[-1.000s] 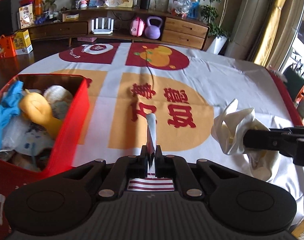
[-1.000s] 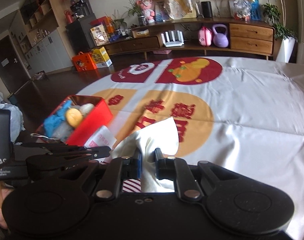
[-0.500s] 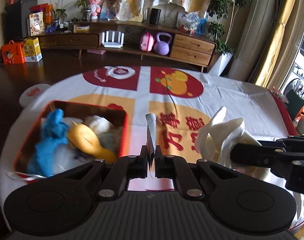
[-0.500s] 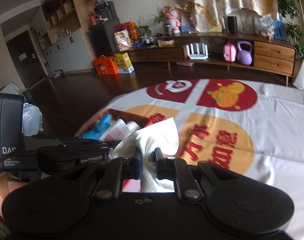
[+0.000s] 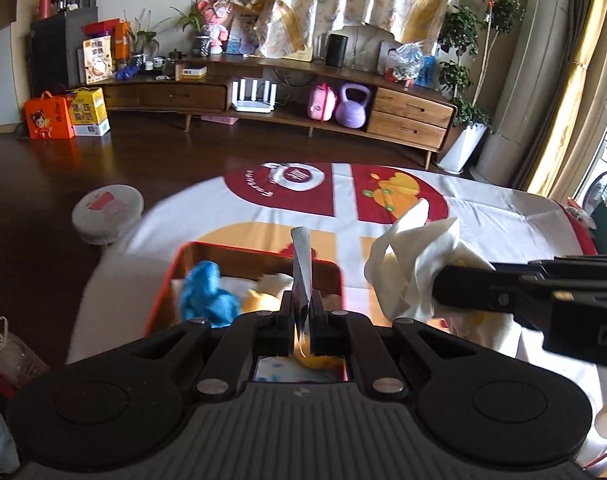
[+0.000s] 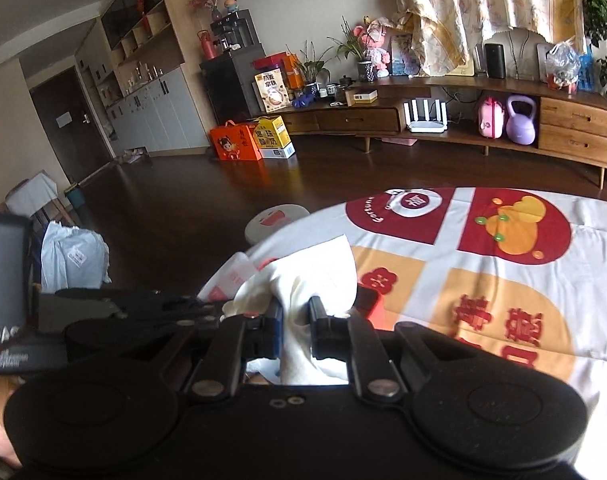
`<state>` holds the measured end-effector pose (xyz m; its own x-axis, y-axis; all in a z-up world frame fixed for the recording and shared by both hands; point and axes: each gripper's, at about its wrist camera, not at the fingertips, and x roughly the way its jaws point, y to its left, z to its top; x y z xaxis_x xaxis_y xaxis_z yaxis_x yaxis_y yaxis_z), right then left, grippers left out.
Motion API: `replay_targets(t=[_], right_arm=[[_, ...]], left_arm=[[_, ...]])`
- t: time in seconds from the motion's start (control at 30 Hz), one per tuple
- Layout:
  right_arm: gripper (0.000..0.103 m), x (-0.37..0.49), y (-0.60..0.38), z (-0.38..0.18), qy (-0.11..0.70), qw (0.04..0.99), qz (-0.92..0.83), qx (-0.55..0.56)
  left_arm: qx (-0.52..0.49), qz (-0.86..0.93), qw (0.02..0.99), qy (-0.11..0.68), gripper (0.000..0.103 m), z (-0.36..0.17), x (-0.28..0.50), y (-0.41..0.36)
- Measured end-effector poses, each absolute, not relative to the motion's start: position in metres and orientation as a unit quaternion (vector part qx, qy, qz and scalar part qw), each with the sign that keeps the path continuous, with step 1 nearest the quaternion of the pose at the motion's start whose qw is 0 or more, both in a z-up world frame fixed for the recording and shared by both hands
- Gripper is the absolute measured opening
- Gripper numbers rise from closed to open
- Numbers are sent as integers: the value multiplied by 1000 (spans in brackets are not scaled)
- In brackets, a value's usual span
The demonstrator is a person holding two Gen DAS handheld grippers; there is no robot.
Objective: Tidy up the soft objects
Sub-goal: 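Carry the wipe packets and white cloth over the tin box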
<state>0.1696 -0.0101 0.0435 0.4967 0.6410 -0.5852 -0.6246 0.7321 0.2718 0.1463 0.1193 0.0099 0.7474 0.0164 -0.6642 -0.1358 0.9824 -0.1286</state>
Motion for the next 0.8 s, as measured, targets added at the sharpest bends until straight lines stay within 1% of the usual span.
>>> replay_targets(t=[0.37,0.6,0.8], right_arm=[[12,192,44,35,360,856,370,32],[12,212,65,3,393,853,342,35],[12,225,70,-28,422,850,315,32]], left_arm=[[-72,70,923,371,6,1,152,169],[-73,68,915,392,6,-20,160,185],[-68,46,910,406,6,-41,173,181]])
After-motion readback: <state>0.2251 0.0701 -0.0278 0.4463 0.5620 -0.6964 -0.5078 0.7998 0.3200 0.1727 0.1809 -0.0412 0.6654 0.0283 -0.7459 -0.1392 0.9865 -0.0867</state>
